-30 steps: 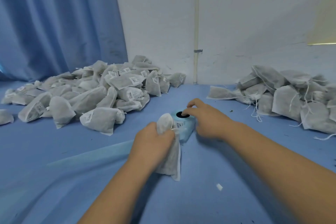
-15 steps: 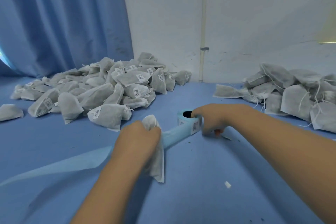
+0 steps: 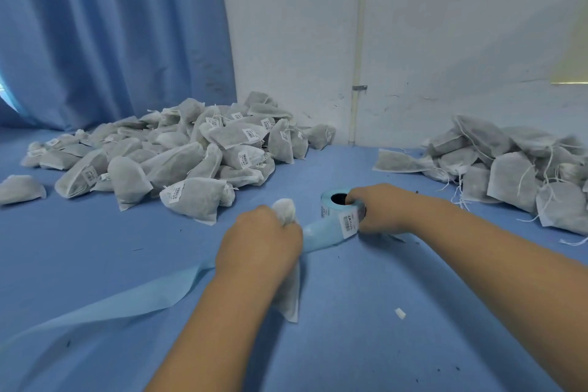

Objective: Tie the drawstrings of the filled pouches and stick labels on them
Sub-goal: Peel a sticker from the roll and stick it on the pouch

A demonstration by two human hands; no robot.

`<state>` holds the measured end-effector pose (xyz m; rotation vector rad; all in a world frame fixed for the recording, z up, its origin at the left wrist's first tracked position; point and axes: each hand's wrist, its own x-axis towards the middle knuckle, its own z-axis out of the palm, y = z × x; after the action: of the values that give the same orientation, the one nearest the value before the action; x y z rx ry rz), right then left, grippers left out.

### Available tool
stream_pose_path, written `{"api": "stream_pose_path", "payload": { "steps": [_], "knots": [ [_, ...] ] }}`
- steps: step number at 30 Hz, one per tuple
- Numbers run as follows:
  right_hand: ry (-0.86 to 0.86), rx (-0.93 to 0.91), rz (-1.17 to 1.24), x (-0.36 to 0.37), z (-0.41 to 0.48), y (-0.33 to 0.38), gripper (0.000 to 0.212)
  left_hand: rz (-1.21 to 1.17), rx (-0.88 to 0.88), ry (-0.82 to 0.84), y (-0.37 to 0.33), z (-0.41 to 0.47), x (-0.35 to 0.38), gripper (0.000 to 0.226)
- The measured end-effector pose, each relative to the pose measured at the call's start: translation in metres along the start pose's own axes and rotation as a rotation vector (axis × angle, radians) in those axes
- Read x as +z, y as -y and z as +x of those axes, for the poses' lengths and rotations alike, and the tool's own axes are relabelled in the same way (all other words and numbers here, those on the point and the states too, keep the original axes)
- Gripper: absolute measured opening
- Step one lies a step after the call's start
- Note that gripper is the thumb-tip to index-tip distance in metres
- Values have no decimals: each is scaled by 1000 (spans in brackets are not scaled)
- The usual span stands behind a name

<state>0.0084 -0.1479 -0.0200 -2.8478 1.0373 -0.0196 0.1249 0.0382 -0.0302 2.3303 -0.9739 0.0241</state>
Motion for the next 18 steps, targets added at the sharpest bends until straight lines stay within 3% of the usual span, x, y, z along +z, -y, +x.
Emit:
{"api": "stream_pose_path", "payload": {
  "steps": [4,11,18],
  "knots": [
    [-142,-8,137,22,-15,7,62,-221,87,74,-13,-2,19,21],
    [-327,-24,330,41,-24,14,33,-479,34,158,-14,6,38,20],
    [-360,-31,270,52,-33,12,44,-587,-66,196,-9,9,39,23]
  ]
}}
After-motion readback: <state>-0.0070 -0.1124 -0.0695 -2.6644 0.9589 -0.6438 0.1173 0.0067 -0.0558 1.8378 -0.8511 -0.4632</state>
